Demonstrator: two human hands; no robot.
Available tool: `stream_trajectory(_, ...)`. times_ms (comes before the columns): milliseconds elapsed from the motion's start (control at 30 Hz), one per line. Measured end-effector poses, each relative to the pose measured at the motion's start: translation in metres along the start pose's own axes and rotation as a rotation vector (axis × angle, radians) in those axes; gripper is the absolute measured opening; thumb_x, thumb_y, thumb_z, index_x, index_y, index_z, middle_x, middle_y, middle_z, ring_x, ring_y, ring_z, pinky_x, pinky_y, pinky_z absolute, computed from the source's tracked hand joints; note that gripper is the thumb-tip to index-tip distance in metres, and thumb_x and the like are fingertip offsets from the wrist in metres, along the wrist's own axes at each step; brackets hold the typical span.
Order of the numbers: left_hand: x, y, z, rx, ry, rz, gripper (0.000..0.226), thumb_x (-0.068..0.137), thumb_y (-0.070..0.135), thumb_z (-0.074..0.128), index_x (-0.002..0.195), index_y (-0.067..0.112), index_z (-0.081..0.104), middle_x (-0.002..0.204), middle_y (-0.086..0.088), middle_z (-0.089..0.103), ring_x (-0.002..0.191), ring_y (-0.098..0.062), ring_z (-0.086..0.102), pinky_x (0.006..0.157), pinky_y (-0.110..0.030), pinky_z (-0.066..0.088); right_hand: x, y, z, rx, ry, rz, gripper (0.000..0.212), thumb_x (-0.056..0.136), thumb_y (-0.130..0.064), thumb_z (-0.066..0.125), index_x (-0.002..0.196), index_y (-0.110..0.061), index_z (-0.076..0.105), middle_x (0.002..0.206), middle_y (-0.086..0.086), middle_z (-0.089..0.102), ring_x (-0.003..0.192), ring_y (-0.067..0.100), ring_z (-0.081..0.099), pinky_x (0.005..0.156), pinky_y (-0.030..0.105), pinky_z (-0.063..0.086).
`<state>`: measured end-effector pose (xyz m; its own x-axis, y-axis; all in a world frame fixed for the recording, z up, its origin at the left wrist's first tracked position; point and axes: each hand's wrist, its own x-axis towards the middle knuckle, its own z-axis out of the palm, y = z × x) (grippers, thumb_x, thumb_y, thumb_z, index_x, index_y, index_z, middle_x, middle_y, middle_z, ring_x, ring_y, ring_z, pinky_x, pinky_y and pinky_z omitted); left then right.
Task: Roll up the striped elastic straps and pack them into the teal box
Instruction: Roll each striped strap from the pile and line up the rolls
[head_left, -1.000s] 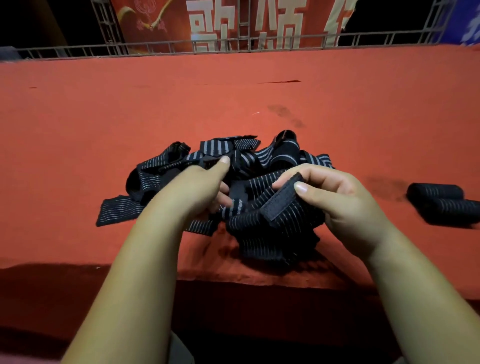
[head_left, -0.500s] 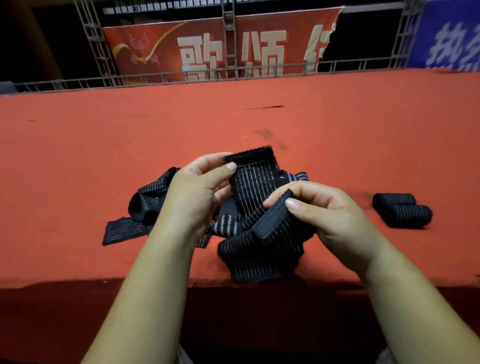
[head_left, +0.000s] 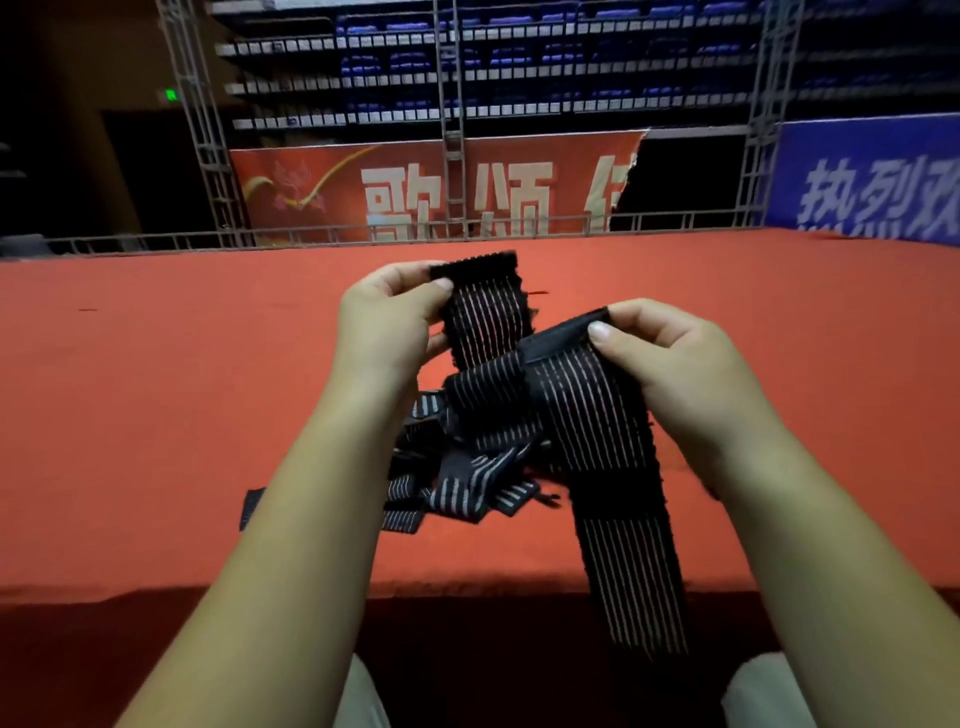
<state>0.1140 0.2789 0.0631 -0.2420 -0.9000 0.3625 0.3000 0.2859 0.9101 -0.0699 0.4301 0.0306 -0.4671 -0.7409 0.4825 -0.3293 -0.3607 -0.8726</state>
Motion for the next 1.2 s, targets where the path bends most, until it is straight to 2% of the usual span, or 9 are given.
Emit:
stream_trajectory(400, 0.033, 0.032, -0.012, -0.054, 0.217, 0.056, 0.015, 0.105, 0.001, 0.062, 0.116, 0.007, 0.071, 0.113, -0.015, 0.078, 0.090, -0.020, 0.077, 0.069, -0.033, 0.065, 0.017, 0.002, -0.047, -0.238, 0.313, 0.094, 0.012, 0.104, -0.020, 0.067, 0.096, -0.019, 0.075, 0.090, -0.003, 0.079, 0.081, 0.017, 0.070, 0.085, 0.040, 0.059)
stream_trajectory(600, 0.054, 0.001, -0.021, 0.157, 0.231, 0.037, 0.014, 0.093, 0.015, 0.066, 0.104, 0.019, 0.074, 0.105, -0.007, 0.079, 0.099, -0.028, 0.078, 0.087, -0.055, 0.067, 0.025, 0.041, -0.075, -0.346, 0.364, 0.231, 0.014, 0.103, -0.023, 0.064, 0.094, -0.018, 0.074, 0.090, 0.000, 0.078, 0.084, 0.024, 0.072, 0.080, 0.039, 0.057)
stream_trajectory(733, 0.060, -0.019, -0.029, 0.412, 0.372, 0.034, 0.020, 0.085, 0.011, 0.057, 0.100, 0.005, 0.068, 0.085, -0.009, 0.070, 0.068, -0.034, 0.062, 0.060, -0.037, 0.054, 0.025, 0.055, -0.091, -0.452, 0.451, 0.338, 0.018, 0.099, -0.022, 0.061, 0.089, -0.011, 0.071, 0.087, 0.005, 0.074, 0.082, 0.030, 0.066, 0.073, 0.037, 0.050)
stream_trajectory(767, 0.056, -0.019, -0.030, 0.465, 0.398, 0.022, 0.015, 0.083, 0.007, 0.053, 0.095, 0.003, 0.062, 0.085, -0.020, 0.069, 0.063, -0.031, 0.051, 0.057, -0.044, 0.049, 0.023, 0.058, -0.094, -0.486, 0.475, 0.363, 0.020, 0.098, -0.020, 0.058, 0.090, -0.006, 0.070, 0.083, 0.008, 0.071, 0.079, 0.032, 0.062, 0.068, 0.037, 0.046)
stream_trajectory(800, 0.052, -0.020, -0.030, 0.489, 0.418, 0.010, 0.014, 0.082, 0.005, 0.050, 0.092, 0.005, 0.058, 0.094, -0.029, 0.070, 0.092, -0.053, 0.063, 0.063, -0.056, 0.052, 0.021, 0.059, -0.096, -0.503, 0.495, 0.380, 0.022, 0.096, -0.019, 0.056, 0.090, -0.001, 0.068, 0.079, 0.011, 0.066, 0.075, 0.033, 0.057, 0.062, 0.038, 0.042)
stream_trajectory(833, 0.049, -0.021, -0.030, 0.474, 0.419, 0.004, 0.016, 0.080, 0.005, 0.047, 0.092, 0.006, 0.058, 0.098, -0.030, 0.070, 0.115, -0.025, 0.053, 0.067, -0.059, 0.053, 0.019, 0.061, -0.096, -0.499, 0.505, 0.388, 0.023, 0.094, -0.019, 0.055, 0.091, 0.002, 0.066, 0.077, 0.012, 0.062, 0.071, 0.031, 0.053, 0.060, 0.039, 0.041)
stream_trajectory(933, 0.046, -0.029, -0.026, 0.395, 0.293, -0.019, 0.022, 0.074, 0.011, 0.046, 0.082, 0.008, 0.066, 0.073, -0.009, 0.060, 0.081, -0.018, 0.039, 0.059, -0.038, 0.039, 0.017, 0.063, -0.089, -0.349, 0.464, 0.374, 0.024, 0.091, -0.028, 0.058, 0.094, -0.009, 0.071, 0.083, 0.013, 0.075, 0.072, 0.028, 0.065, 0.074, 0.049, 0.060)
stream_trajectory(1000, 0.040, -0.031, -0.018, 0.352, 0.206, -0.044, 0.021, 0.083, 0.006, 0.049, 0.080, 0.010, 0.070, 0.075, -0.005, 0.062, 0.070, -0.022, 0.052, 0.064, -0.036, 0.043, 0.014, 0.055, -0.079, -0.278, 0.400, 0.319, 0.019, 0.095, -0.031, 0.061, 0.096, -0.018, 0.075, 0.089, 0.009, 0.079, 0.078, 0.027, 0.073, 0.078, 0.047, 0.062)
stream_trajectory(1200, 0.017, -0.007, 0.001, 0.173, 0.071, -0.076, 0.019, 0.103, 0.001, 0.057, 0.113, 0.003, 0.073, 0.107, -0.019, 0.078, 0.087, -0.029, 0.076, 0.080, -0.051, 0.067, 0.006, 0.014, -0.056, -0.046, 0.128, 0.162, 0.015, 0.105, -0.023, 0.066, 0.101, -0.015, 0.078, 0.084, -0.001, 0.078, 0.072, 0.013, 0.069, 0.062, 0.027, 0.049)
